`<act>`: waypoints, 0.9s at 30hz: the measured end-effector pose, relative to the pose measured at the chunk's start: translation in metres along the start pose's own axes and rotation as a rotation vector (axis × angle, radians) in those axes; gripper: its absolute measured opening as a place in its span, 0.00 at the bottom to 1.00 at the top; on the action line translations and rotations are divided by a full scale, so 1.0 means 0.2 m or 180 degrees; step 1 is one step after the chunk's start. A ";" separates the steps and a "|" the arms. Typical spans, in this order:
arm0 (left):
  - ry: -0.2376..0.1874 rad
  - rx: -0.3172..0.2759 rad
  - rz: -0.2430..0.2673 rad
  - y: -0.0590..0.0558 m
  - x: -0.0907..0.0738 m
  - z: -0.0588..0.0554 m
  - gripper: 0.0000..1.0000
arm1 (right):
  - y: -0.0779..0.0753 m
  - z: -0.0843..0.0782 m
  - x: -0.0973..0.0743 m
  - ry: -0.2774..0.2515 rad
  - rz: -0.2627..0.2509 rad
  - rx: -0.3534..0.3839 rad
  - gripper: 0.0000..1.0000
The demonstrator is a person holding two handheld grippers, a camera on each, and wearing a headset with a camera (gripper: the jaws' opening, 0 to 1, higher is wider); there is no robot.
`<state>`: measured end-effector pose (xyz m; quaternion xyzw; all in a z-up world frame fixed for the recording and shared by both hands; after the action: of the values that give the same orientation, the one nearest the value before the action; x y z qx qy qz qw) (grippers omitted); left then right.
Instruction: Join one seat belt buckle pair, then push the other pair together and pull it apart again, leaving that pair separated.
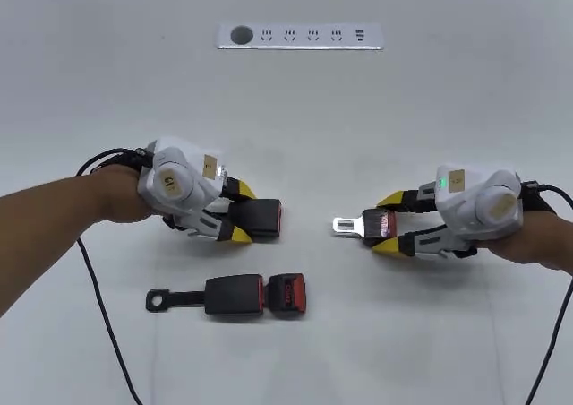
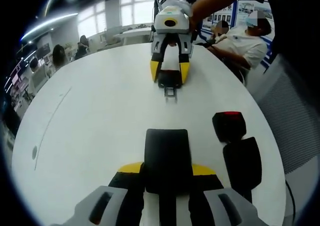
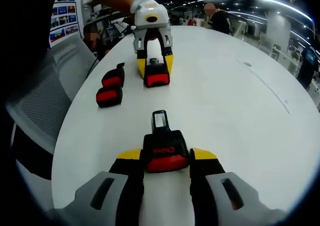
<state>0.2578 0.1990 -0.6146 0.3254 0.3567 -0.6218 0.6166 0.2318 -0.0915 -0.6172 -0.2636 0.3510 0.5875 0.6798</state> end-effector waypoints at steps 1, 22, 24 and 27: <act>0.0005 0.0005 -0.0002 0.00 0.00 0.00 0.34 | 0.00 0.01 0.01 -0.0004 0.0002 -0.0005 0.34; 0.0057 -0.0031 0.0014 0.00 0.01 0.00 0.34 | -0.01 0.19 0.18 -0.0140 0.0056 -0.0018 0.34; 0.0062 -0.0031 0.0015 0.00 0.01 0.00 0.34 | -0.01 0.20 0.20 -0.0157 0.0051 -0.0006 0.34; 0.0061 -0.0031 0.0016 0.00 0.01 0.00 0.34 | -0.01 0.23 0.22 -0.0172 0.0062 -0.0017 0.34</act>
<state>0.2577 0.1987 -0.6167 0.3292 0.3648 -0.6154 0.6162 0.2451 -0.0301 -0.6244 -0.2461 0.3335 0.6019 0.6826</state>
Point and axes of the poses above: the centre of the closed fingertips' face, and the gripper's own axes: x roughly forward along the fingers, y roughly to its left, z roughly out of its top, the point moved 10 cm from there along -x, roughly backward along the fingers, and after that the axes turned 7 degrees about y, right-handed, at the moved point
